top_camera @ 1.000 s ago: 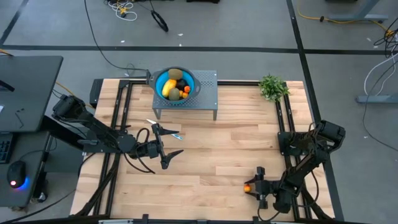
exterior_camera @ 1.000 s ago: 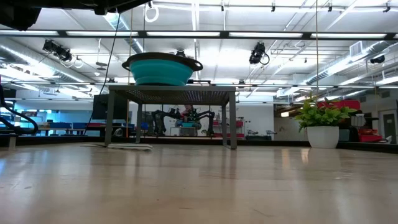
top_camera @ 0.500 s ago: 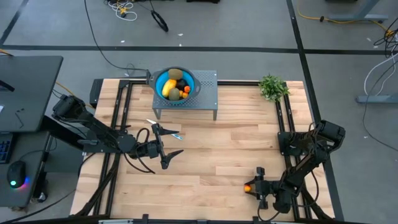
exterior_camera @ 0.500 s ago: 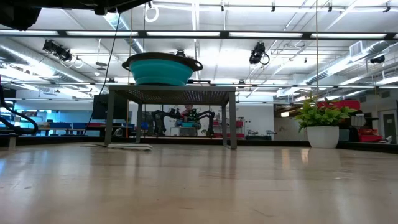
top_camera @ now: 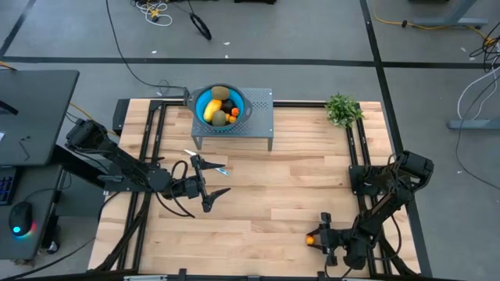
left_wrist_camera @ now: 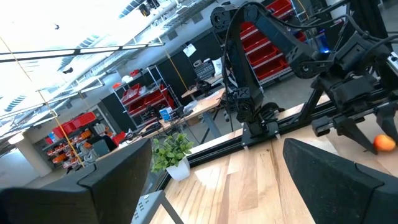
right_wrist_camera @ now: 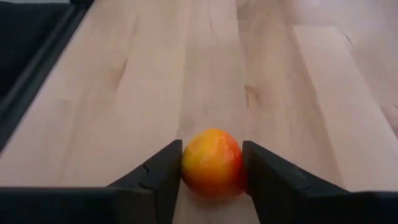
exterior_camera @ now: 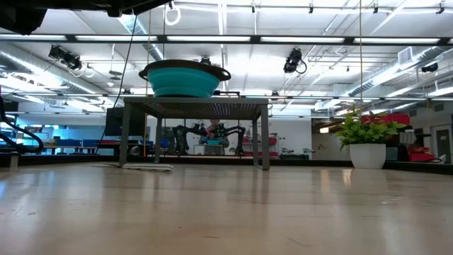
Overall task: Pick & Place Fruit
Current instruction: Put the pear into the blue strainer bowl
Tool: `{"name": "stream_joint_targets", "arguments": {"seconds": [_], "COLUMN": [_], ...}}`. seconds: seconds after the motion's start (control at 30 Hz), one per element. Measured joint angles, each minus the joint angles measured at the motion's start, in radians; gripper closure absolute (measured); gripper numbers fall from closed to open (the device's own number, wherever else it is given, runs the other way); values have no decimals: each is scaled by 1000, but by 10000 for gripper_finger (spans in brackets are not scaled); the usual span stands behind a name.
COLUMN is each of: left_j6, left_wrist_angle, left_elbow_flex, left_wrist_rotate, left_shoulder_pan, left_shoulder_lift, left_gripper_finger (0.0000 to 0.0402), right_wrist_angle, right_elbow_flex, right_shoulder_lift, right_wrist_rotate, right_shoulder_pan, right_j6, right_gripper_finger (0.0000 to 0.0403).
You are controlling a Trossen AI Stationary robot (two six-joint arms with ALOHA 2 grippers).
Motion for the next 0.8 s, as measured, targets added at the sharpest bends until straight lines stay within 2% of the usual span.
{"name": "stream_joint_targets", "arguments": {"seconds": [0.1,0.3,0.53,0.8], "left_j6": [0,0,0,0], "left_wrist_angle": [0,0,0,0], "left_elbow_flex": [0,0,0,0], "left_wrist_rotate": [0,0,0,0], "left_shoulder_pan": [0,0,0,0], "left_shoulder_lift": [0,0,0,0], "left_gripper_finger": [28,28,28,28], "right_wrist_angle": [0,1,1,34], "right_elbow_flex": [22,100,185,208], "right_shoulder_lift": [0,0,0,0], "right_wrist_rotate": [6,124,128,155], "right_shoulder_pan": [-11,-57,-174,-321], "right_j6": [-36,-171,-329,-394], "right_gripper_finger": [232,232,232,232]}}
